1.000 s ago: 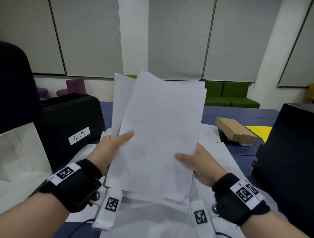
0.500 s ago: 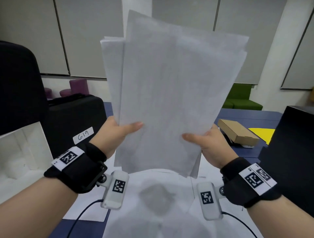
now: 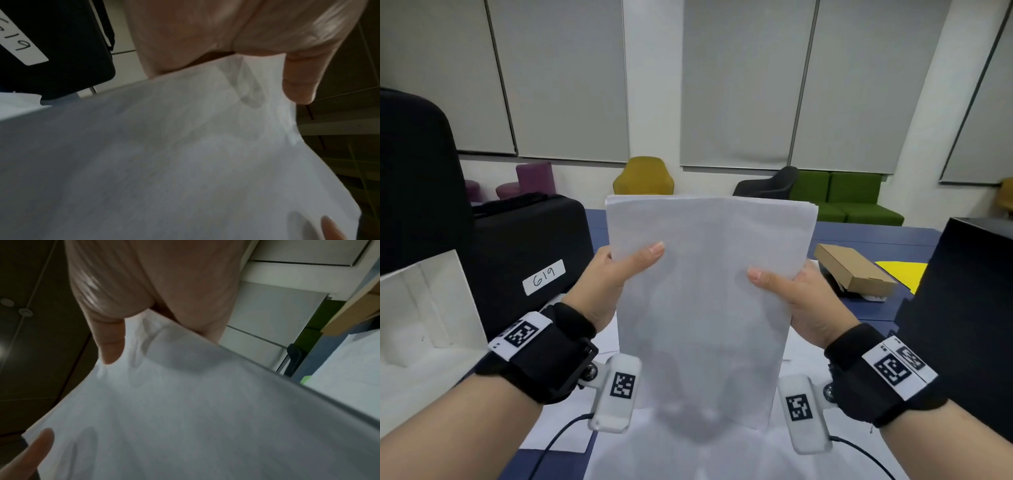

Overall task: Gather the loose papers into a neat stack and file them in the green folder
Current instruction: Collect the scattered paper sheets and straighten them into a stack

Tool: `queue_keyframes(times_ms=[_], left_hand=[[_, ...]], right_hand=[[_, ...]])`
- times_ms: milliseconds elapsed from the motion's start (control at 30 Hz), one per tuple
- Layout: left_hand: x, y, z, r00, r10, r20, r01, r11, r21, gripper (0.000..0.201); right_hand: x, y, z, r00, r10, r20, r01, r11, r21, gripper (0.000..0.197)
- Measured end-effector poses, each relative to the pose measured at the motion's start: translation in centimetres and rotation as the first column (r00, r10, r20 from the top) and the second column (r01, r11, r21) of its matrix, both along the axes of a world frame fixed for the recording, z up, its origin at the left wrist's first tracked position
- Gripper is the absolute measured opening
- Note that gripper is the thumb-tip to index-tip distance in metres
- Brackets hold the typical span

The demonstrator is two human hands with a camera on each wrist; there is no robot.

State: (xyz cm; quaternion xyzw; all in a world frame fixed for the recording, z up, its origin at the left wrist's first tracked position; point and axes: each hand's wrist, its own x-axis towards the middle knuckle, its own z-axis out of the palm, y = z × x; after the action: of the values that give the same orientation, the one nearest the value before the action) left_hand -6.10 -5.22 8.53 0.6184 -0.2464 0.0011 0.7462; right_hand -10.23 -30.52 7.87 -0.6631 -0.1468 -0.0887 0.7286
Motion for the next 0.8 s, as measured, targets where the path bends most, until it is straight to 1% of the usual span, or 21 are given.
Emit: queue_keyframes(times_ms=[33,100,200,233,300,367,433,500,533,600,633,667,700,767,800], left_hand=[[0.1,0.1,-0.3,1.0,0.001,-0.013,-0.001,1.0,0.002,0.059],[0.3,0.1,-0.8,0.999,0.024,-0.03,-0.024,1.0,0.006,0.054],[0.2,0.0,-0.6,0.997,0.07,-0.023,-0.07,0.998,-0.002,0.033],[0.1,0.0,-0.3,0.997,0.076,-0.016,-0.076,0.997,0.001,0.03],[-0.1,0.1,0.5,0.998,0.068,-0.01,-0.068,0.998,0.007,0.035],[-0.2,0.4,0.9,0.999,0.041,-0.023,-0.041,0.999,0.008,0.043],[-0.1,0.9,0.6,0.998,-0.001,-0.058,0.002,1.0,0.024,0.049],[-0.1,1.2,-0.4,0.993,-0.059,-0.106,0.063,0.997,0.034,0.063],[-0.1,1.3,-1.0,0.988,-0.09,-0.125,0.095,0.995,0.029,0.071],[-0.3,1.1,-1.8,0.982,-0.131,-0.135,0.135,0.991,0.019,0.077],[-0.3,0.9,-2.0,0.984,-0.124,-0.129,0.128,0.992,0.02,0.077],[-0.3,0.7,-2.0,0.987,-0.109,-0.117,0.113,0.993,0.027,0.077],[-0.3,0.5,-1.9,0.991,-0.088,-0.102,0.092,0.995,0.036,0.074],[-0.3,0.2,-1.3,0.996,-0.053,-0.069,0.056,0.997,0.046,0.061],[-0.2,0.1,-1.0,0.997,-0.047,-0.059,0.049,0.998,0.046,0.053]], right_hand=[[0.0,0.2,-0.3,1.0,0.013,-0.016,-0.014,0.999,-0.038,0.042],[0.0,0.6,-0.9,0.999,0.02,-0.032,-0.023,0.995,-0.097,0.043],[-0.2,0.8,-0.6,1.0,-0.01,-0.017,0.008,0.996,-0.088,0.042],[-0.4,0.9,-0.2,1.0,-0.023,-0.006,0.023,0.996,-0.086,0.039],[-0.6,0.7,0.6,0.999,-0.038,0.019,0.04,0.995,-0.089,0.033],[-0.7,0.2,1.0,0.999,-0.028,0.018,0.029,0.998,-0.052,0.032],[-0.8,-0.4,0.9,0.999,0.028,-0.019,-0.028,1.0,0.008,0.032],[-0.9,-0.7,0.1,0.992,0.104,-0.068,-0.101,0.994,0.04,0.028],[-0.9,-0.7,-0.3,0.988,0.124,-0.093,-0.12,0.992,0.048,0.027],[-0.9,-0.5,-1.2,0.98,0.134,-0.145,-0.125,0.99,0.066,0.026],[-1.0,-0.4,-1.4,0.978,0.137,-0.158,-0.129,0.99,0.058,0.028],[-1.0,-0.2,-1.4,0.979,0.123,-0.162,-0.122,0.992,0.019,0.028],[-1.0,0.0,-1.3,0.985,0.089,-0.151,-0.096,0.994,-0.045,0.024],[-1.0,0.0,-0.5,0.994,0.005,-0.113,-0.023,0.987,-0.158,0.017],[-0.9,-0.1,-0.1,0.996,-0.012,-0.093,-0.005,0.985,-0.174,0.016]])
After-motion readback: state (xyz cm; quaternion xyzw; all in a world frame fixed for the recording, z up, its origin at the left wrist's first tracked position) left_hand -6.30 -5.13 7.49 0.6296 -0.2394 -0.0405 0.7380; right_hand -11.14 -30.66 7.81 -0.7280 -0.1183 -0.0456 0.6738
